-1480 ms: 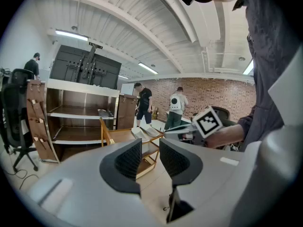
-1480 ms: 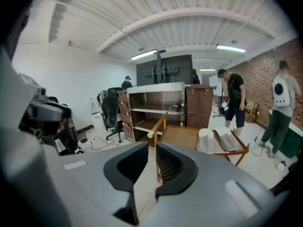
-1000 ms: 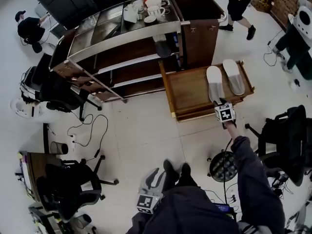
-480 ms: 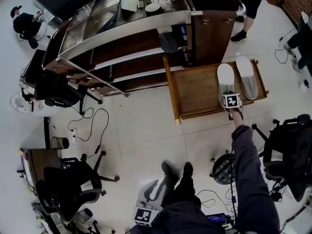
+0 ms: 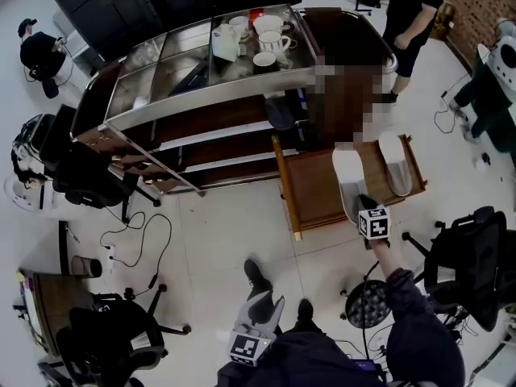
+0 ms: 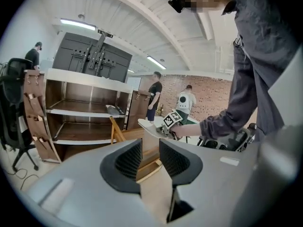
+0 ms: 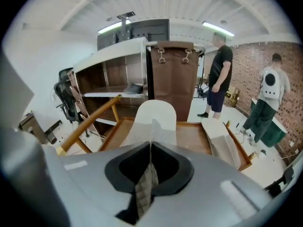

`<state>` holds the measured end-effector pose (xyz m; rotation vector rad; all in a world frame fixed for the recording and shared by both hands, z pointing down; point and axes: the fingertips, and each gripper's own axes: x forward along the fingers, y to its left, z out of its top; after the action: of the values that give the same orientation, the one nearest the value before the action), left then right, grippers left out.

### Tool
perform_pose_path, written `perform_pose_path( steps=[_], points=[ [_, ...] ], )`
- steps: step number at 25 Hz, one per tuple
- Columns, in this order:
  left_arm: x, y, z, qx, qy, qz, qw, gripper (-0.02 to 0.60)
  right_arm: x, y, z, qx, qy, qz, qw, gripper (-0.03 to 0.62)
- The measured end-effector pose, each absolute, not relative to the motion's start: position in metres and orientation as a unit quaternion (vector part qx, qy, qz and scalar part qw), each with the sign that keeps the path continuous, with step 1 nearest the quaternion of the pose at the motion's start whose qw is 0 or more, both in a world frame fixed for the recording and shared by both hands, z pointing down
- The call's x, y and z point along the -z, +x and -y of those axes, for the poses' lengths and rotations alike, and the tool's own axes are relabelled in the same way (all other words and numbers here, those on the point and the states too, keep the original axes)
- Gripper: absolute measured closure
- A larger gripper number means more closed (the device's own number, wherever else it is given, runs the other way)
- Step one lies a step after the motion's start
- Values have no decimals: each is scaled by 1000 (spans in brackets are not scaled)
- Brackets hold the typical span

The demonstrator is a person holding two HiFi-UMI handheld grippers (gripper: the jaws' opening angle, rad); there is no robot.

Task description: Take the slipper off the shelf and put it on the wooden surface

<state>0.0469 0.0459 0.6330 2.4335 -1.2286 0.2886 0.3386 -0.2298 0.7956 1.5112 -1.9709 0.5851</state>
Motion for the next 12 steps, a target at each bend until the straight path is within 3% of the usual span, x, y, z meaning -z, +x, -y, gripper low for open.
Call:
perform_pose_path(
  steps=[7,12],
  points=[
    [-607,-33,55,-75,896,404,168,456,-707,192,202,-227,527,777,257,580],
    [-589,-112,126,-43,890,422,166,456,-687,71,278,-220,508,799,234,580]
  ],
)
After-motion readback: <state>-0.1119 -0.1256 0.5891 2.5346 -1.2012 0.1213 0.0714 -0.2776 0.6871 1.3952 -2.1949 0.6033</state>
